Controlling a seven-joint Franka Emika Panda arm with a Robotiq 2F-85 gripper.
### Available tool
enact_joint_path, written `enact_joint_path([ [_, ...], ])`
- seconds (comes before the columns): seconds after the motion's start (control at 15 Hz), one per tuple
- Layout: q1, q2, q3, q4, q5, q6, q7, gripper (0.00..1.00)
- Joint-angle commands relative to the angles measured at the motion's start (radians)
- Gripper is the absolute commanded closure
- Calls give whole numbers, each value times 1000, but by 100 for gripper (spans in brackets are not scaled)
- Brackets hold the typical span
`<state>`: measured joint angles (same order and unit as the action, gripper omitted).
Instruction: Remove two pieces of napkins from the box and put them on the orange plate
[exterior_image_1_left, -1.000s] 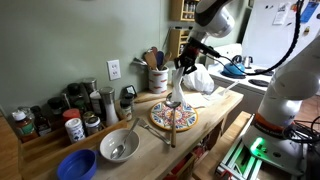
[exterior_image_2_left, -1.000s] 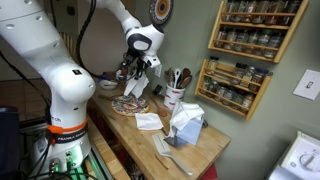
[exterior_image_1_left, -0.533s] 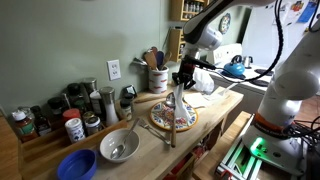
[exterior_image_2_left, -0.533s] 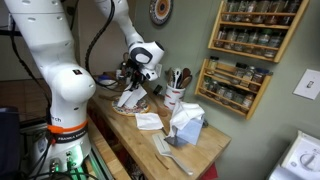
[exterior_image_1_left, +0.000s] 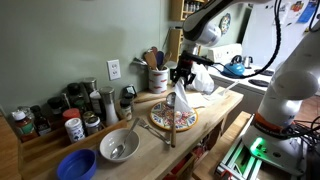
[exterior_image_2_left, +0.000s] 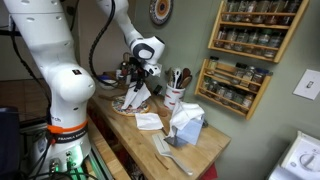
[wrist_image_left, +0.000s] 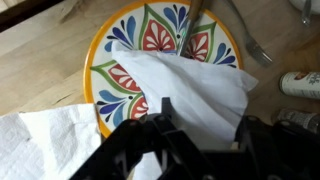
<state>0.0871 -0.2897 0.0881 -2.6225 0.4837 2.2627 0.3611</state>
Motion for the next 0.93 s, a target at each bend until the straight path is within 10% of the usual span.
enact_joint_path([
  [0.0,-41,-116,60,-34,-155,-12,200,13],
  [0.13,-48,-142,84,-27,-199,-44,273,0],
  [0.87,-14,-246,148,-3,-301,-73,476,0],
])
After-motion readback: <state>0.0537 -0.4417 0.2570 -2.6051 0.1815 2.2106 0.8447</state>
